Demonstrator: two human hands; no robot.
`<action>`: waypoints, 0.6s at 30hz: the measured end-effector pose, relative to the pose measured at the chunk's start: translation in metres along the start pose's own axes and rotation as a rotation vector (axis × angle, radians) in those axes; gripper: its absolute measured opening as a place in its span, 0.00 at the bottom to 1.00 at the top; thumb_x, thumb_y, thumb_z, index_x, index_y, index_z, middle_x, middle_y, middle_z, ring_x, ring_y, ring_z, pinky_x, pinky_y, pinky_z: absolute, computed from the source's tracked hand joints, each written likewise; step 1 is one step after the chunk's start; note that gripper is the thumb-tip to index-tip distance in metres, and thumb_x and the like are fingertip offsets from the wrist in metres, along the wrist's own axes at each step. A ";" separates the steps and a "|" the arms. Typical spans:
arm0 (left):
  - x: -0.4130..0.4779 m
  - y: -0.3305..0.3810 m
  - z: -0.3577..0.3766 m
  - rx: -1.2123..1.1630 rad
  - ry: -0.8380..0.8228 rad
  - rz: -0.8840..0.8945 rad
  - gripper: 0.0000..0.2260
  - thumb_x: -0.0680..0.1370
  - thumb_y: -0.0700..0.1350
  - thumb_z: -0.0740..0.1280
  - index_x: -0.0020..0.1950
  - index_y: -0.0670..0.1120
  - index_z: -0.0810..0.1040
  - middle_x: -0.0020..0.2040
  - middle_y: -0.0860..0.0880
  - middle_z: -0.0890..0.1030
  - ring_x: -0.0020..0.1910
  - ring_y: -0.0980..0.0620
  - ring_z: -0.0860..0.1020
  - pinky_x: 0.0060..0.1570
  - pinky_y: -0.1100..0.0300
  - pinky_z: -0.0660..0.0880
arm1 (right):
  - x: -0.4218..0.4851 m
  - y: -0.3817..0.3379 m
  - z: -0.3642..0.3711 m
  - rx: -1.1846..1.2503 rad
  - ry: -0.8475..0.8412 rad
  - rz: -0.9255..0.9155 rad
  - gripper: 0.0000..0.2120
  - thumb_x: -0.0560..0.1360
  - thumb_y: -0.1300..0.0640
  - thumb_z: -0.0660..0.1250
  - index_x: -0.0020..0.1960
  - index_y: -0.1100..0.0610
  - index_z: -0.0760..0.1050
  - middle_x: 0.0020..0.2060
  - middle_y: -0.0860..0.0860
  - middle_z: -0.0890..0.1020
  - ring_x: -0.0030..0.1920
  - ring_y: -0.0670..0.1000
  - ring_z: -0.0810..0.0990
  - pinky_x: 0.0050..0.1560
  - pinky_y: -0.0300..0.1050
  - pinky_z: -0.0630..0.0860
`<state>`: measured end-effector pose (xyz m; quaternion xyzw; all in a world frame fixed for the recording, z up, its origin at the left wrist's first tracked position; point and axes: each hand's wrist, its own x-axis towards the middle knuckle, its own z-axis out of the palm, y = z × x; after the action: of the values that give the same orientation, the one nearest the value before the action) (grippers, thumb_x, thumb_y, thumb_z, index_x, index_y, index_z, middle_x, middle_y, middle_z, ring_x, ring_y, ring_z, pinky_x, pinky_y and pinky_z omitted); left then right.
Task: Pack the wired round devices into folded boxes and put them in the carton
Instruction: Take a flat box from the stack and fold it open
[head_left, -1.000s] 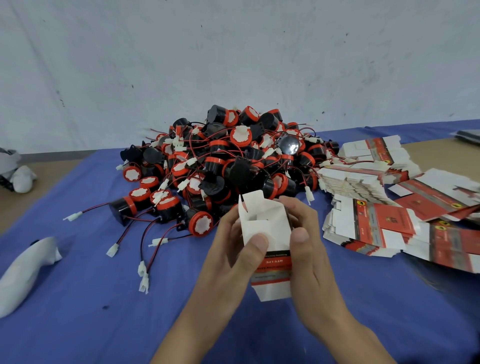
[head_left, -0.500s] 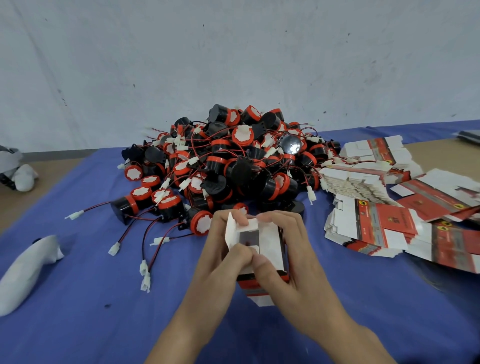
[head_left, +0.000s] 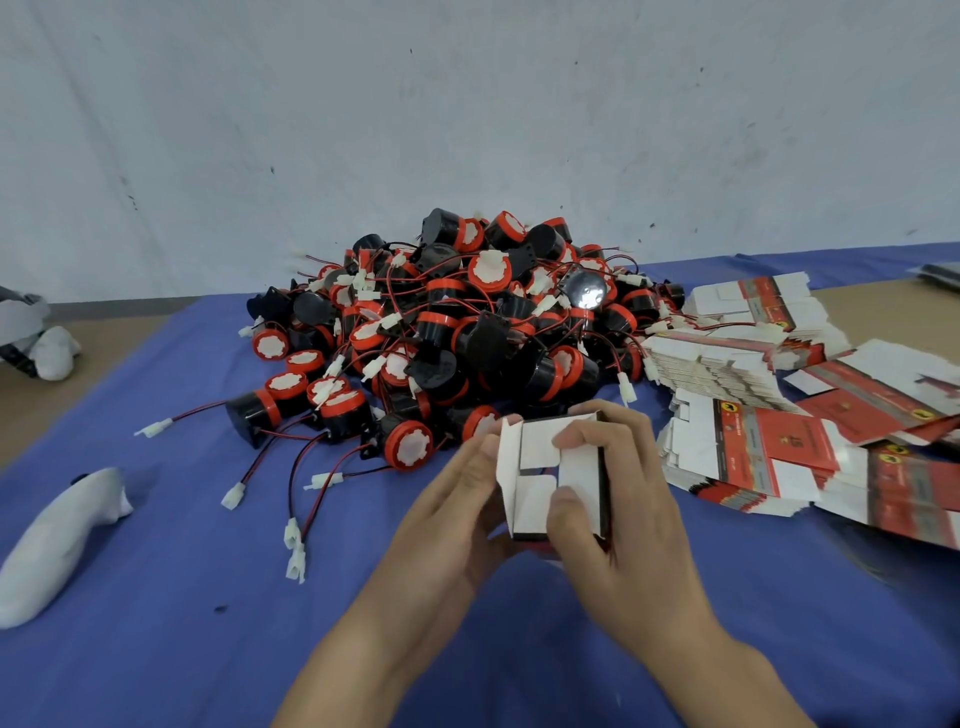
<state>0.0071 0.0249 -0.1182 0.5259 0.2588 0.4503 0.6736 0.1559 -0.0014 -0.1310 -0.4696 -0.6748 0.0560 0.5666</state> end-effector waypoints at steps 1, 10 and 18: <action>-0.001 0.001 0.001 -0.009 -0.014 -0.013 0.18 0.83 0.53 0.58 0.69 0.48 0.77 0.64 0.42 0.81 0.61 0.44 0.80 0.53 0.51 0.80 | 0.000 0.000 0.000 -0.004 -0.002 -0.003 0.13 0.73 0.51 0.58 0.58 0.47 0.68 0.62 0.38 0.68 0.62 0.45 0.71 0.53 0.32 0.70; -0.003 -0.001 0.000 0.049 0.052 -0.032 0.19 0.76 0.56 0.69 0.65 0.52 0.79 0.58 0.43 0.84 0.58 0.42 0.82 0.48 0.53 0.81 | -0.001 0.003 -0.004 -0.084 -0.121 -0.041 0.21 0.77 0.31 0.58 0.63 0.44 0.66 0.63 0.36 0.67 0.65 0.43 0.71 0.58 0.41 0.74; -0.002 -0.006 -0.002 0.221 0.103 -0.010 0.13 0.79 0.48 0.68 0.63 0.54 0.74 0.49 0.47 0.86 0.47 0.49 0.86 0.42 0.62 0.80 | -0.002 -0.001 -0.005 -0.153 -0.252 -0.029 0.36 0.73 0.24 0.55 0.75 0.38 0.52 0.68 0.31 0.61 0.70 0.41 0.68 0.65 0.52 0.75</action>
<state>0.0059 0.0237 -0.1246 0.5716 0.3439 0.4422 0.5996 0.1593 -0.0057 -0.1303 -0.4910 -0.7496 0.0547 0.4405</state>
